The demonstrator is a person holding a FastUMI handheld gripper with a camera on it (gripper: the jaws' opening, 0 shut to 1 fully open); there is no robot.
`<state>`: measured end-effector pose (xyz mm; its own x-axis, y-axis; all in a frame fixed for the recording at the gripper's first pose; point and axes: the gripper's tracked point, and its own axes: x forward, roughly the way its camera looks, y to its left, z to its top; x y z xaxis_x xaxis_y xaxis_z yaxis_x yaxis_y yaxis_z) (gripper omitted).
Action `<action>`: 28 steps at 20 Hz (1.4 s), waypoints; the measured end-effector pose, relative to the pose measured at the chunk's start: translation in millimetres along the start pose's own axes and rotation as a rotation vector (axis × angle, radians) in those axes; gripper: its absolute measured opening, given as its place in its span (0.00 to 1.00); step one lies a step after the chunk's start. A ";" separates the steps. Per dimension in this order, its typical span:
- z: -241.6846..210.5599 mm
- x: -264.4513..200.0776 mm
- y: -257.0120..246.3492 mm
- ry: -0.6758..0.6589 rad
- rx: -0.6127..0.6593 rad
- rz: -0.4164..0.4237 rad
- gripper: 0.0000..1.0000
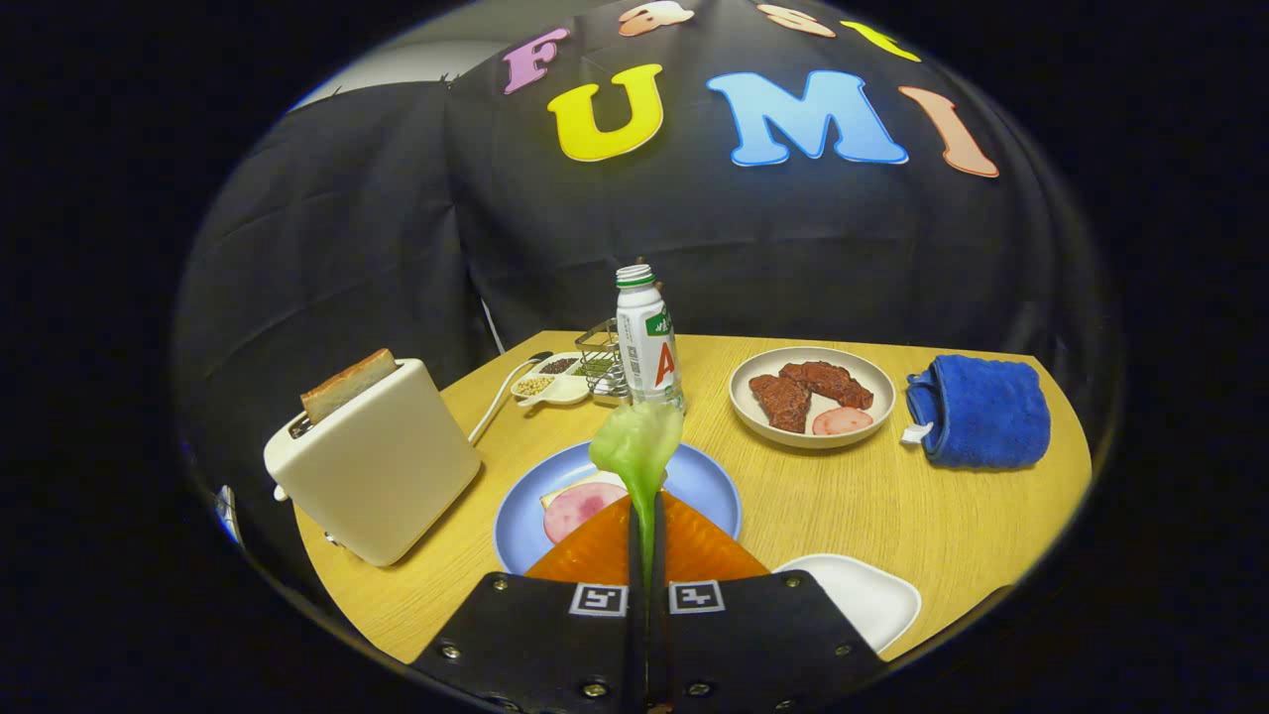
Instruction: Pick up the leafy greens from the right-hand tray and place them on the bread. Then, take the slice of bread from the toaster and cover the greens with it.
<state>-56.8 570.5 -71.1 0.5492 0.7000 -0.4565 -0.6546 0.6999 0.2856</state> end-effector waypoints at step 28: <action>4.7 41.2 39.6 -0.136 -0.094 0.062 0.99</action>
<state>-57.7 627.7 -74.6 0.5671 0.7589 -0.3202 -0.7319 0.6426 0.2266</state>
